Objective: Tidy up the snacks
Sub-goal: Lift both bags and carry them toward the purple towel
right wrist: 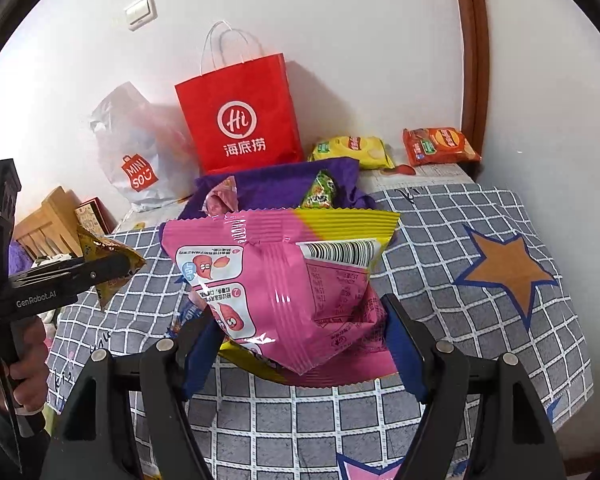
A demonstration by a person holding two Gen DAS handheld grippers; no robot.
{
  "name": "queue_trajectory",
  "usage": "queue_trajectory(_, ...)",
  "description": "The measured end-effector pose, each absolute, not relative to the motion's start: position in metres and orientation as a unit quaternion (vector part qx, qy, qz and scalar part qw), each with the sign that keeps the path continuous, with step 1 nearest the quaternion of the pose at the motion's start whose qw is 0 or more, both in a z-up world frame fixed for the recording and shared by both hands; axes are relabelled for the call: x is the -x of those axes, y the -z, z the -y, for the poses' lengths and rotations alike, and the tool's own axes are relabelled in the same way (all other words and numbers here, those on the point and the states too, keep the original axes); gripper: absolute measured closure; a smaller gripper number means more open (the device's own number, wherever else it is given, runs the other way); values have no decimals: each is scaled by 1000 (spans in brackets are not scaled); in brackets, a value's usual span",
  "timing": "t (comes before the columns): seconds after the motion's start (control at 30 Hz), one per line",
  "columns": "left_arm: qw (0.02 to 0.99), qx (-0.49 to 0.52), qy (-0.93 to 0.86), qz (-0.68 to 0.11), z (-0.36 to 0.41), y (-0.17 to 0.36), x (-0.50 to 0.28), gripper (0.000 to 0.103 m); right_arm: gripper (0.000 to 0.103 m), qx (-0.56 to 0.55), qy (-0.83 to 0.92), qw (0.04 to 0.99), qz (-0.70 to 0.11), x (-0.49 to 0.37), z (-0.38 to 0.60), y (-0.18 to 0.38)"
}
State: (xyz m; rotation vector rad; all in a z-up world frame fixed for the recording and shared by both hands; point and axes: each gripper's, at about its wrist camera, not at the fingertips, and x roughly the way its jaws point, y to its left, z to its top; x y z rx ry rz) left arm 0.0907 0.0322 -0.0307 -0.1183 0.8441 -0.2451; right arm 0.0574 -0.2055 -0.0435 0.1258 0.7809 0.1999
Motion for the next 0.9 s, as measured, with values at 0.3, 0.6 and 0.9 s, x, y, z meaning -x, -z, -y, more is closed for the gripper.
queue_trajectory(0.3,901,56,118,-414,-35,34,-96,47,29,-57,-100,918,-380,-62,203,43)
queue_trajectory(0.6,902,55,116,-412,-34,32,-102,47,29,-62,-112,917,-379,-72,200,41)
queue_trajectory(0.9,906,57,117,-403,-36,19,-120,47,29,-63,-119,920,-368,-94,195,29)
